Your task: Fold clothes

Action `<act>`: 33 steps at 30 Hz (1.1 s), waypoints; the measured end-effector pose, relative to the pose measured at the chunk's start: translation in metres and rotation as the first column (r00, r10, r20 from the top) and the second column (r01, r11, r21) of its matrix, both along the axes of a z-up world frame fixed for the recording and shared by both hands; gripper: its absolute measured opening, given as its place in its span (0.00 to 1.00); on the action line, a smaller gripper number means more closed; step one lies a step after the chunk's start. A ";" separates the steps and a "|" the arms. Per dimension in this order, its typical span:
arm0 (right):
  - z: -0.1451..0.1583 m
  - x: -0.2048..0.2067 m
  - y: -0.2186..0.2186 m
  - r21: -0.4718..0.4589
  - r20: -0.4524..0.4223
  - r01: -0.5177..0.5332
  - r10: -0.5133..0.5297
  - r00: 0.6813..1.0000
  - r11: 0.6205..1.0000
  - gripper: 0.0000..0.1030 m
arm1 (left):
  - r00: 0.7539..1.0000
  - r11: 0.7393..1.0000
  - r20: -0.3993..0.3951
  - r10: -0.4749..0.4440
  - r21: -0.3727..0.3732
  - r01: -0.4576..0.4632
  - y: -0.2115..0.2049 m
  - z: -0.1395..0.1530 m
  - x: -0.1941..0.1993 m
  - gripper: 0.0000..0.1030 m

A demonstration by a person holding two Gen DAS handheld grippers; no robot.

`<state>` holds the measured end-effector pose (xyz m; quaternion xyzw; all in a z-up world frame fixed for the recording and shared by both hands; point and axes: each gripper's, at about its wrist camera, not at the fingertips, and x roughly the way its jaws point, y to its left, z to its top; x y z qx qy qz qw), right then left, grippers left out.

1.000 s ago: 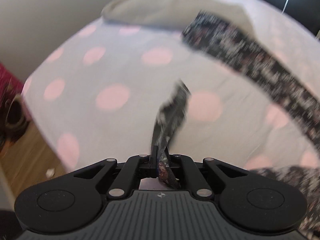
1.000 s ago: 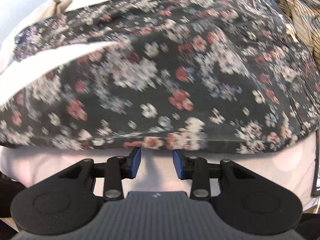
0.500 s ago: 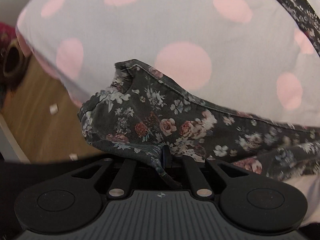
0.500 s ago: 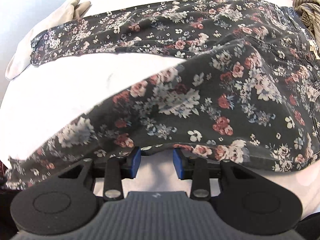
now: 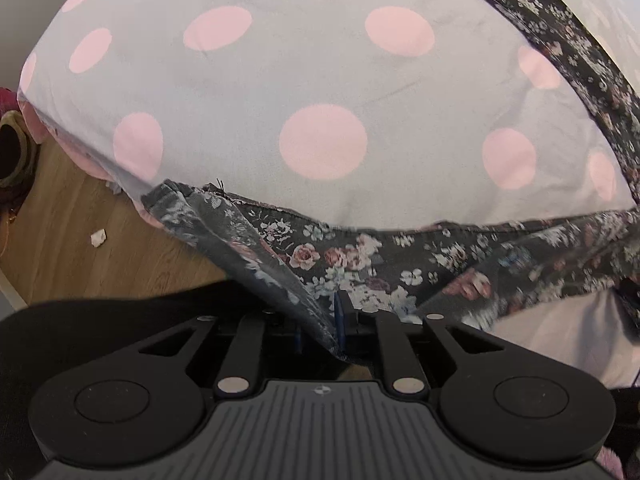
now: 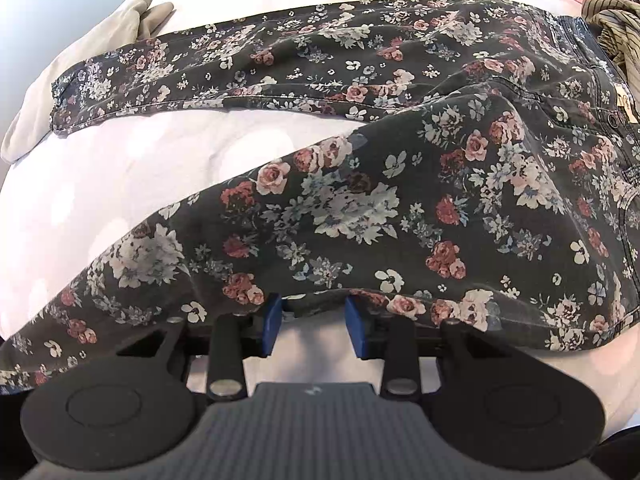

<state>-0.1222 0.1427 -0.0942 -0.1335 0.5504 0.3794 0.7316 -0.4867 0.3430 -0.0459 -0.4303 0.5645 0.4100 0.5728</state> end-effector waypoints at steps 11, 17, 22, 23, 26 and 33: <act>0.001 -0.004 0.002 -0.001 0.004 -0.011 0.011 1.000 1.000 0.37 | 0.997 0.994 0.070 0.029 0.102 -0.036 0.017 0.038 -0.011 0.17; 0.003 -0.006 0.000 0.008 0.007 -0.008 0.008 1.000 1.000 0.37 | 0.999 0.999 -0.010 -0.041 0.003 0.041 0.041 -0.010 0.011 0.22; 0.005 -0.007 -0.002 0.012 0.020 0.002 -0.002 1.000 1.000 0.37 | 0.994 0.989 0.013 0.112 -0.102 -0.110 0.054 -0.053 0.009 0.22; 0.005 -0.007 -0.002 0.012 0.024 0.002 -0.002 1.000 1.000 0.37 | 0.991 0.985 0.004 0.137 -0.105 -0.135 0.055 -0.058 0.009 0.22; 0.005 -0.008 -0.001 0.011 0.035 -0.005 0.005 0.999 1.000 0.37 | 0.974 0.969 0.004 0.227 -0.105 -0.225 0.058 -0.069 0.003 0.22; 0.004 -0.010 0.001 0.012 0.039 -0.019 0.019 0.999 1.000 0.37 | 0.947 0.943 0.009 0.321 -0.092 -0.319 0.060 -0.084 -0.002 0.22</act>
